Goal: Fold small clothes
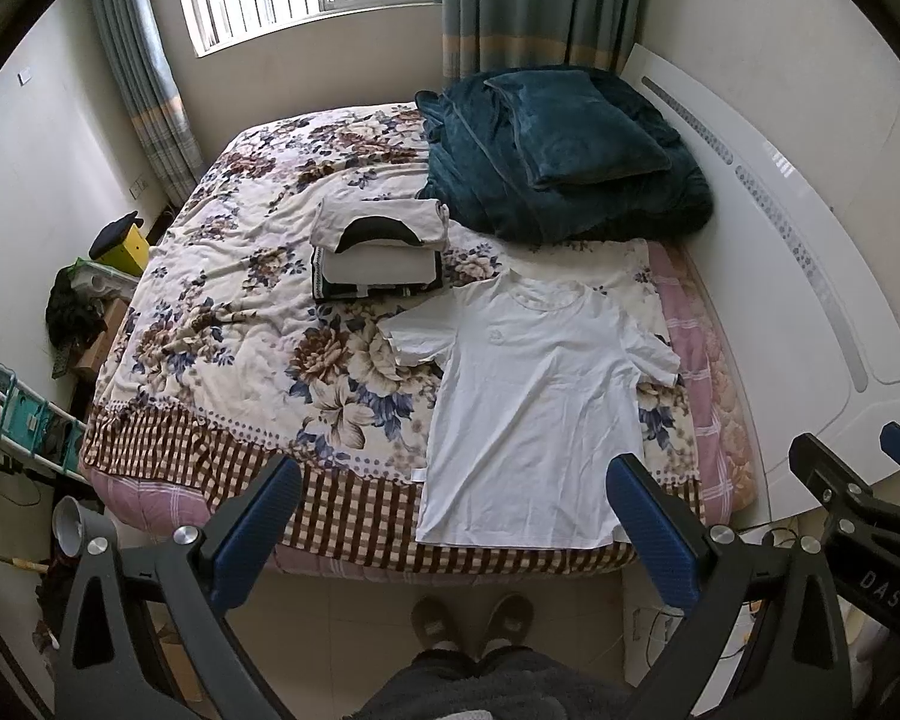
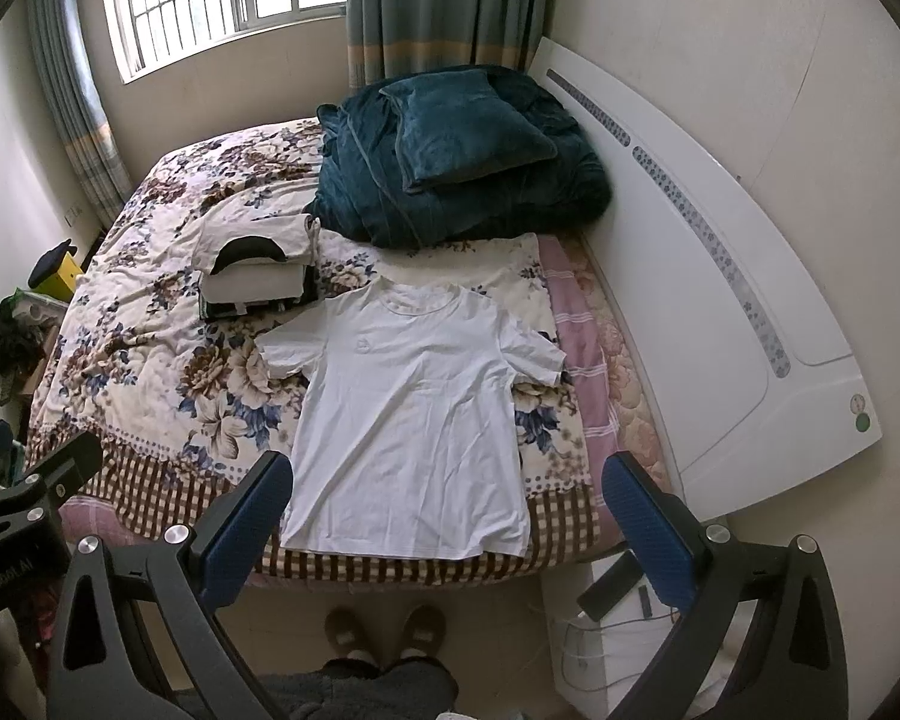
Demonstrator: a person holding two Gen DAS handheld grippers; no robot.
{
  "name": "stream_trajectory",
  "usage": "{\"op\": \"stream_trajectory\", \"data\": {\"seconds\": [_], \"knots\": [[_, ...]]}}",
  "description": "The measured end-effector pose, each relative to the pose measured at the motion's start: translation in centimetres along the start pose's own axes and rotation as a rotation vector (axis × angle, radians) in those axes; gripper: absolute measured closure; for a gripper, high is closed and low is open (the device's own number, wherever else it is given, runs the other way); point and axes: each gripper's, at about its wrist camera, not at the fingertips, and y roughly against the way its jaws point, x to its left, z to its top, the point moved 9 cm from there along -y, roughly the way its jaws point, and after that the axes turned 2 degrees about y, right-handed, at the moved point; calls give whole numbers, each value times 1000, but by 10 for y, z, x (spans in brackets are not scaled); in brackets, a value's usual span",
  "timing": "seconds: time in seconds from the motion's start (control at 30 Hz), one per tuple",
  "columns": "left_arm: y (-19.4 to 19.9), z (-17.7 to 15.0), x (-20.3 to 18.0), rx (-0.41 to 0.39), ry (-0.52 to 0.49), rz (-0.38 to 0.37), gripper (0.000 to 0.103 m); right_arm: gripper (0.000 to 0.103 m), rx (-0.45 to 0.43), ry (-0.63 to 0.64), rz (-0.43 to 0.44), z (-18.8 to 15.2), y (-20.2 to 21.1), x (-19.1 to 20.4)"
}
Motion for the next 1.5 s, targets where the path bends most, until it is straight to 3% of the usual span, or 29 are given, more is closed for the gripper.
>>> {"op": "stream_trajectory", "data": {"seconds": [0.33, 1.13, 1.33, 1.5], "knots": [[1, 17, -6, -5, 0, -1, 0, 0, -6, -1, 5, 8, 5, -2], [2, 19, -5, -6, -1, -6, 0, 0, -4, -2, 7, 5, 11, 6], [-26, 45, -5, -29, -8, 9, 0, 0, 25, -37, -2, -2, -7, 17], [-86, 75, -8, -72, -19, 48, 0, 0, 60, -137, -27, -2, -74, -1]]}}
